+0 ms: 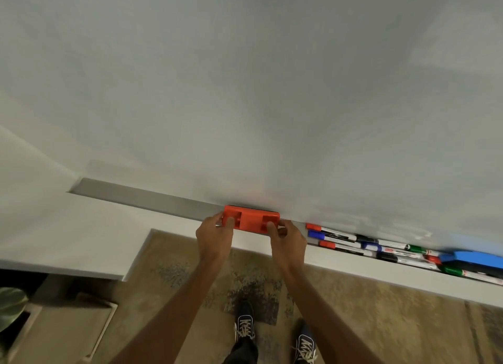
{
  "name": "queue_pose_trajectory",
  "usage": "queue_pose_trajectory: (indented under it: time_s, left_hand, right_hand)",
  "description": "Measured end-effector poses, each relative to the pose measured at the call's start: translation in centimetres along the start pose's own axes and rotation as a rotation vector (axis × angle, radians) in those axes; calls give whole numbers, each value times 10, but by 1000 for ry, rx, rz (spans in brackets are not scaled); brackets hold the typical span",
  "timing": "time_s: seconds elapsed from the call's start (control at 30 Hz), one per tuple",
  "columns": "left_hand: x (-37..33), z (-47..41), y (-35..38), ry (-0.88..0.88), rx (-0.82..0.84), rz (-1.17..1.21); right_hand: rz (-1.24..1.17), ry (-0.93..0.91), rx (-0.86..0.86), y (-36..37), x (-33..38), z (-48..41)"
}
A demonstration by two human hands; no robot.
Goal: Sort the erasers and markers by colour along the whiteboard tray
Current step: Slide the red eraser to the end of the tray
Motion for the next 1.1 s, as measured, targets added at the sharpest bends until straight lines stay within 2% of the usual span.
queue_pose_trajectory:
  time_s: [0.3, 0.43, 0.83, 0.93, 1.1]
  left_hand:
    - [20, -59, -35, -83, 120, -213]
    - [27, -76, -42, -130, 192, -247]
    - [35, -83, -46, -123, 275, -246]
    - [36, -80, -46, -110, 261, -240]
    - [30, -64, -40, 14, 133, -197]
  right_hand:
    - [150, 16, 171, 59, 15, -7]
    - [136, 49, 234, 74, 20, -9]
    - [128, 95, 299, 82, 26, -11]
    - [166, 72, 320, 78, 26, -12]
    - [236, -1, 258, 61, 20, -12]
Point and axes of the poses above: each hand's wrist, its own z-axis away from the middle knuckle, its own y-axis out of the palm, x = y × z, the point moved 1 cm from there along -z, towards the middle knuckle, and after that the axes turned 5 degrees about -z, right-handed, at the moved point
